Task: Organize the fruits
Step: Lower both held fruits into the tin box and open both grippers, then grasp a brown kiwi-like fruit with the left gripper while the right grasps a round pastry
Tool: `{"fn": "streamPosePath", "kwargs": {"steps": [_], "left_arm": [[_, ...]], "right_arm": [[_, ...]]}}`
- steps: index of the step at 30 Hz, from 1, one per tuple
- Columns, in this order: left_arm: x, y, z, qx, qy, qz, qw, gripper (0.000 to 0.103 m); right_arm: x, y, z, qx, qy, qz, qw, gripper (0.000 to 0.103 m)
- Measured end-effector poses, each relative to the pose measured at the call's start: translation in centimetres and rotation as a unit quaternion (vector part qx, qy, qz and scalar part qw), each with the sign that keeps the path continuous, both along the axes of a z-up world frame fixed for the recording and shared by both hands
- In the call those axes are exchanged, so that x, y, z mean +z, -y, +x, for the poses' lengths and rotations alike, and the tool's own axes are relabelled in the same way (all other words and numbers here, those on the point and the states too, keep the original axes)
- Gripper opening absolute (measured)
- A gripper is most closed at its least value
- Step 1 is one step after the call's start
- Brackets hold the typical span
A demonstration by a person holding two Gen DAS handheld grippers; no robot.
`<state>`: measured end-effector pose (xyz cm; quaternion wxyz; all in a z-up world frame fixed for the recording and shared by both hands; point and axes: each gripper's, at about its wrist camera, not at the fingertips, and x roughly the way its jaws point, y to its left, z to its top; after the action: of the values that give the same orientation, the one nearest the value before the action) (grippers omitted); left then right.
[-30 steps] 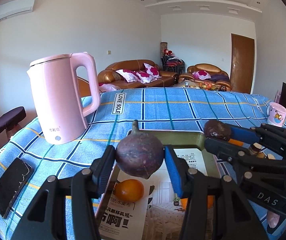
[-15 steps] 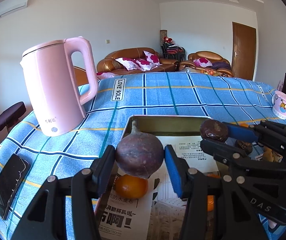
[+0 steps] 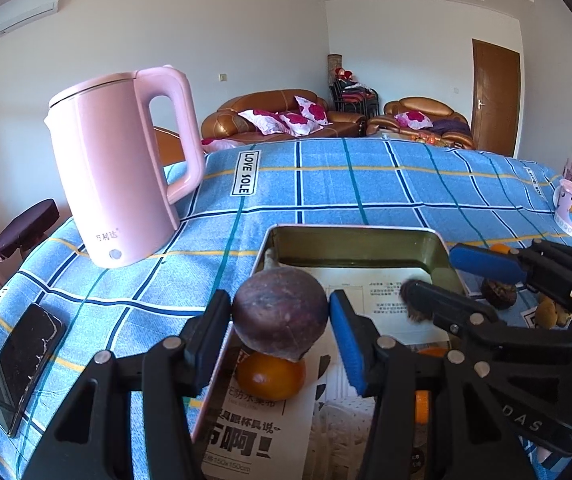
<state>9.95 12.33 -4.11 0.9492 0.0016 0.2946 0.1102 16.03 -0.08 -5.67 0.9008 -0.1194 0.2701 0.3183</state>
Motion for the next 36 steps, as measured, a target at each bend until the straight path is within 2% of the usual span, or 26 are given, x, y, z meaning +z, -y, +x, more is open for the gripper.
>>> {"fn": "streamPosePath", "kwargs": {"steps": [1,4,9,13,16,23,26,29,31,34,36], "left_arm": [[0.1,0.0,-0.2,0.001,0.004,0.001,1.0000,0.054],[0.7,0.4,-1.1,-0.001,0.018,0.007,0.9998,0.057],[2.7,1.6,-3.3,-0.012,0.062,0.000,0.9980,0.082],[3.6,4.0,-4.4,-0.040,0.087,-0.015,0.9953,0.084],[3.5,6.4,-4.4,-0.063,0.088,-0.020,0.9940,0.085],[2.0,12.4,-2.7,-0.123,0.051,-0.017,0.9910,0.085],[1.6,14.5,-1.7,-0.140,0.038,-0.012,0.9894,0.085],[1.1,16.2,-0.5,-0.159,0.019,-0.011,0.9870,0.084],[0.6,17.3,0.3,-0.172,0.002,-0.008,0.9851,0.082],[-0.2,18.6,1.6,-0.185,-0.026,-0.004,0.9823,0.073],[-1.0,19.2,2.5,-0.204,-0.055,-0.010,0.9774,0.062]], "right_arm": [[0.0,0.0,0.0,-0.003,0.002,0.000,1.000,0.051],[0.2,0.6,-0.1,-0.011,0.005,0.010,1.000,0.059],[0.9,2.8,-1.7,-0.010,0.022,0.020,1.000,0.063],[1.4,6.0,-2.7,-0.029,0.020,0.031,0.999,0.064],[1.6,9.1,-3.8,-0.055,0.030,0.035,0.997,0.065],[0.8,17.1,-4.1,-0.157,0.028,0.027,0.987,0.067],[0.8,20.2,-3.3,-0.193,0.008,0.049,0.980,0.067],[0.6,21.3,-2.6,-0.223,0.002,0.032,0.974,0.067],[0.5,21.9,-2.0,-0.225,-0.013,0.040,0.973,0.067],[0.2,22.2,-1.5,-0.235,-0.018,0.039,0.971,0.067],[0.1,22.3,-1.2,-0.238,-0.023,0.037,0.970,0.067]]}}
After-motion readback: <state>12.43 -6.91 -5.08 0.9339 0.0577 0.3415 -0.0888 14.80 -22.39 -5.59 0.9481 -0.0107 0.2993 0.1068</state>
